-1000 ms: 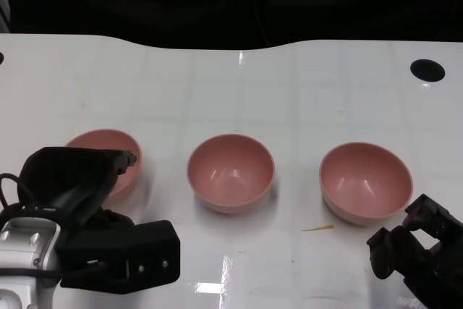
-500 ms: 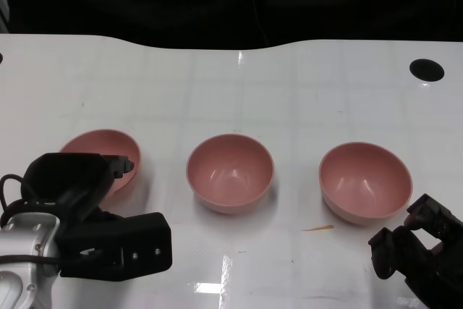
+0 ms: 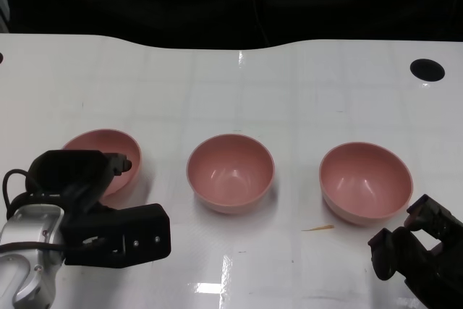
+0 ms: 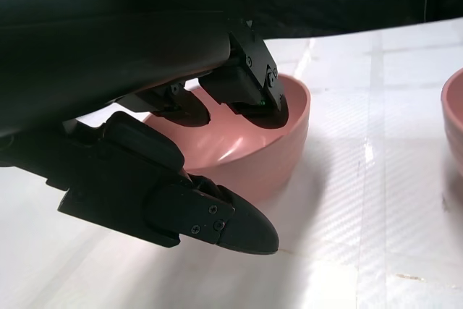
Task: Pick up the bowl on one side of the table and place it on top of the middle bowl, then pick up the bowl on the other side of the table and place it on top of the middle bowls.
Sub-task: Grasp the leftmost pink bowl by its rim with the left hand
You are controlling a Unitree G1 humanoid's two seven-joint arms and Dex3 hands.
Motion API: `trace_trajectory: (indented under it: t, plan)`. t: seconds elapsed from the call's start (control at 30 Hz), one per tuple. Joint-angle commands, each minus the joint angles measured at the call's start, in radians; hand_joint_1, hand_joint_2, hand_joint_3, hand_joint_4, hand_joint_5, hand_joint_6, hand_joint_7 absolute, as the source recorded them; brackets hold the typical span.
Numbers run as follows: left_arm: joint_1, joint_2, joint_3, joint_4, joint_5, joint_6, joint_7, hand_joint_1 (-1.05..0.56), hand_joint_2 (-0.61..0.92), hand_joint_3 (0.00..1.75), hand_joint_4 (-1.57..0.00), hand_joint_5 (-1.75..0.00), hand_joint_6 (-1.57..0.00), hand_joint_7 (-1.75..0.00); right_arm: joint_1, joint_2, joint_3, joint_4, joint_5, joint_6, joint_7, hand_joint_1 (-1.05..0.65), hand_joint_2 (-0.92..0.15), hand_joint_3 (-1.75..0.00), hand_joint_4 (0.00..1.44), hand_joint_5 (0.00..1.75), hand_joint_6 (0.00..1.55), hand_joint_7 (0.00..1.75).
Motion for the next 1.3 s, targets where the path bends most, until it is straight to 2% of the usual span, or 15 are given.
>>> trace_trajectory:
  t: [0.03,0.33,0.47,0.77,0.83,0.9,0.93,1.0,1.03,1.07,1.13,1.2,1.23,1.3]
  plan:
    - [-0.035,0.015,-0.015,0.043,-0.005,0.011,0.031,-0.72,0.92,0.11,-0.57,-0.01,-0.68,-0.02,-0.002,-0.011,-0.013,0.008,0.011,-0.008,0.011,-0.03,-0.59,-1.06,0.87,1.69,0.90,1.21]
    - [-0.086,0.006,-0.045,0.180,-0.058,-0.021,0.082,-0.68,0.92,0.12,-0.63,-0.03,-0.72,-0.03,-0.004,-0.017,-0.019,0.014,0.014,0.000,0.021,-0.03,-0.62,-1.03,0.86,1.68,0.91,1.17]
    - [-0.110,-0.001,-0.054,0.242,-0.084,-0.038,0.109,-0.65,0.92,0.11,-0.64,-0.03,-0.73,-0.02,0.000,-0.010,-0.016,-0.003,0.003,0.001,-0.006,-0.03,-0.59,-1.04,0.87,1.68,0.93,1.17]
    - [-0.129,-0.002,-0.071,0.268,-0.119,-0.033,0.097,-0.57,0.92,0.11,-0.66,-0.02,-0.75,-0.02,0.000,-0.013,-0.017,-0.006,0.008,0.005,-0.007,-0.03,-0.59,-1.05,0.86,1.68,0.93,1.15]
    - [-0.130,-0.003,-0.070,0.274,-0.133,-0.045,0.103,-0.49,0.92,0.10,-0.71,-0.04,-0.76,-0.02,0.002,-0.014,-0.018,-0.007,0.009,0.007,-0.009,-0.03,-0.58,-1.06,0.86,1.68,0.94,1.15]
    - [-0.134,-0.009,-0.066,0.283,-0.154,-0.052,0.107,-0.27,0.92,0.06,-0.86,-0.06,-0.89,-0.05,0.002,-0.014,-0.020,-0.004,0.011,0.004,-0.002,-0.03,-0.61,-1.02,0.85,1.69,0.93,1.14]
    - [-0.139,-0.015,-0.064,0.288,-0.162,-0.040,0.100,-0.23,0.92,0.06,-0.90,-0.06,-0.92,-0.05,0.000,-0.015,-0.020,-0.001,0.013,0.004,0.001,-0.03,-0.62,-1.01,0.85,1.69,0.93,1.14]
    - [-0.152,-0.030,-0.063,0.291,-0.174,-0.005,0.083,-0.19,0.89,0.02,-1.13,-0.15,-1.04,-0.07,-0.004,-0.020,-0.021,0.008,0.012,0.002,0.012,-0.03,-0.63,-1.00,0.85,1.70,0.93,1.14]
    - [-0.155,-0.033,-0.063,0.292,-0.179,0.001,0.084,-0.18,0.88,0.01,-1.19,-0.18,-1.06,-0.07,-0.006,-0.021,-0.021,0.011,0.010,0.000,0.014,-0.03,-0.63,-1.00,0.85,1.70,0.93,1.14]
    - [-0.156,-0.034,-0.064,0.291,-0.183,0.001,0.091,-0.18,0.87,0.01,-1.21,-0.24,-1.08,-0.06,-0.007,-0.021,-0.021,0.011,0.009,0.001,0.012,-0.03,-0.63,-1.00,0.85,1.70,0.93,1.15]
    - [-0.151,-0.036,-0.060,0.287,-0.193,-0.012,0.122,-0.16,0.89,0.00,-0.94,-1.00,-1.11,-0.01,-0.008,-0.018,-0.022,0.010,0.006,0.002,0.004,-0.03,-0.61,-1.03,0.86,1.69,0.93,1.16]
    - [-0.152,-0.038,-0.061,0.289,-0.196,-0.022,0.147,-0.13,0.91,0.03,-0.72,-1.52,-1.17,-0.03,-0.009,-0.019,-0.021,0.005,0.001,0.006,-0.008,-0.03,-0.59,-1.05,0.87,1.69,0.94,1.16]
    - [-0.152,-0.039,-0.061,0.290,-0.200,-0.025,0.152,-0.13,0.92,0.03,-0.67,-1.61,-1.18,-0.04,-0.009,-0.020,-0.020,0.002,-0.001,0.009,-0.013,-0.03,-0.59,-1.05,0.88,1.68,0.94,1.15]
    - [-0.156,-0.040,-0.063,0.291,-0.207,-0.023,0.151,-0.13,0.92,0.03,-0.66,-1.60,-1.18,-0.03,-0.012,-0.022,-0.021,0.008,0.000,0.006,-0.007,-0.03,-0.58,-1.06,0.88,1.67,0.95,1.14]
